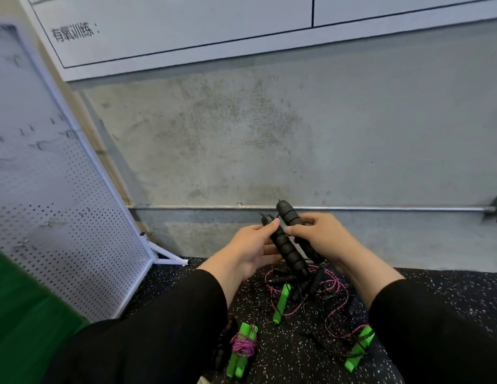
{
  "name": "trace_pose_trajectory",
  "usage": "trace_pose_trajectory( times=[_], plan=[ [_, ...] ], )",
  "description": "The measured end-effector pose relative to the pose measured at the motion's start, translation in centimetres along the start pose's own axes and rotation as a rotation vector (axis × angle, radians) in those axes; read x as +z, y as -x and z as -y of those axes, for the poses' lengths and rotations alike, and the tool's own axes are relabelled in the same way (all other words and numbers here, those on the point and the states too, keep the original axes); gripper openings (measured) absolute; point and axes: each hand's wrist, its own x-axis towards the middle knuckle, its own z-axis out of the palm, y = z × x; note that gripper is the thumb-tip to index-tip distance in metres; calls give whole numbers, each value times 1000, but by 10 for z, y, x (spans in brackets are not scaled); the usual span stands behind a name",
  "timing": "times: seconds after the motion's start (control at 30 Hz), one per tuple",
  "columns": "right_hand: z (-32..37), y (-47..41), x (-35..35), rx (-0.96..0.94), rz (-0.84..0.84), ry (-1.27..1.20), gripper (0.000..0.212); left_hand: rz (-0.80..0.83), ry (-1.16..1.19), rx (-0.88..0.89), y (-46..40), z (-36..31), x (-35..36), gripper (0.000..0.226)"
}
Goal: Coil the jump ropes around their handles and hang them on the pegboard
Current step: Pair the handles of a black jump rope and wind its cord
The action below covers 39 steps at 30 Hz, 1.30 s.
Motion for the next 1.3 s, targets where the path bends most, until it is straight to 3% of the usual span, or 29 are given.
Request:
trace_pose_trajectory(
  times=[0.07,0.2,0.3,0.63,0.7,0.8,0.9,1.0,1.07,1.13,1.17,1.3],
  plan=[
    [-1,18,-1,24,28,-119,18,-34,-31,32,13,-1,11,22],
    [-6,47,-3,133,265,-409,30,-145,-136,79,26,-2,25,27],
    [-6,67,-4,78,260,-485,35,-139,-170,87,39,-4,34,34],
    [26,90,16,50,306,-432,33,89,172,50,48,-16,17,51],
    [35,86,26,82,324,-545,40,99,229,61,43,-22,8,63],
    [48,81,40,179,353,-752,59,69,286,74,41,-34,-2,57],
    [59,76,46,205,404,-760,64,42,301,110,48,-47,-11,52],
    [69,66,45,197,397,-695,60,24,50,177,51,-58,-23,50],
    [70,58,37,187,397,-667,57,-187,-287,352,42,-63,-39,53],
    [67,48,27,196,427,-652,55,-324,-403,586,26,-64,-58,40],
    [64,43,23,210,459,-648,55,-298,-415,642,19,-63,-65,33],
    [50,19,16,247,608,-632,54,4,-476,662,-7,-57,-73,43]
  ],
)
